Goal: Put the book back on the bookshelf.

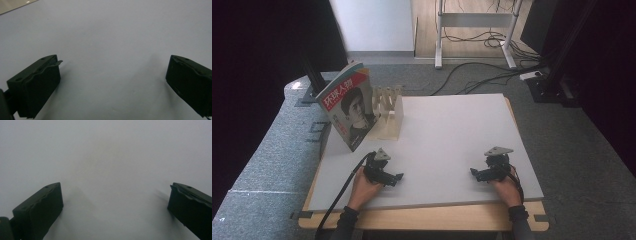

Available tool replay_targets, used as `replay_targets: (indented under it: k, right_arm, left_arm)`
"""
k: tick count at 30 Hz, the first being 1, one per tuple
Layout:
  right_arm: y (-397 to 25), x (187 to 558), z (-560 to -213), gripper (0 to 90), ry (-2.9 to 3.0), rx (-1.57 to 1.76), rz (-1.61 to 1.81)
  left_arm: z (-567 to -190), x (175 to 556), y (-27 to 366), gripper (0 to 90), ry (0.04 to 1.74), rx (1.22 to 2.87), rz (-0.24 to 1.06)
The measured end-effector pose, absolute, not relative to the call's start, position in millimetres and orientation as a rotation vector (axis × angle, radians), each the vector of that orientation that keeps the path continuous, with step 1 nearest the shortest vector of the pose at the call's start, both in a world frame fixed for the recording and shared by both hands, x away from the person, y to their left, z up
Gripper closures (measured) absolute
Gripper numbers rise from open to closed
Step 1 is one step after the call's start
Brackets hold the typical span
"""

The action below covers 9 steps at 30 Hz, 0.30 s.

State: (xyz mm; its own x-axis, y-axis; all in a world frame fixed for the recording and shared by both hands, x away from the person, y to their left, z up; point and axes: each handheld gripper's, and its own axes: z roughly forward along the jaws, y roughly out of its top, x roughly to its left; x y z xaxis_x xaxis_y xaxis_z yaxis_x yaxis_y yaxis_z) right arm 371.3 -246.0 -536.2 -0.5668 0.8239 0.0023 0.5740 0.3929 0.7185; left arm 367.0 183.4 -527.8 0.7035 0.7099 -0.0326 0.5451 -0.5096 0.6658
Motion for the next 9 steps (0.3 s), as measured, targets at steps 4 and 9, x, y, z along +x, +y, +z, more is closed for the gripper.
replay_targets:
  k: [4, 9]
  right_arm:
    - [-246.0, 371.2, -536.3, 0.0, 2.301, 1.212, 0.977]
    - [-246.1, 370.6, -536.6, 0.0, 2.302, 1.216, 0.977]
  left_arm:
    - [-528.2, 366.0, 181.7, 0.0, 0.950, 2.259, 0.341]
    - [-528.6, 365.1, 180.9, 0.0, 0.955, 2.256, 0.346]
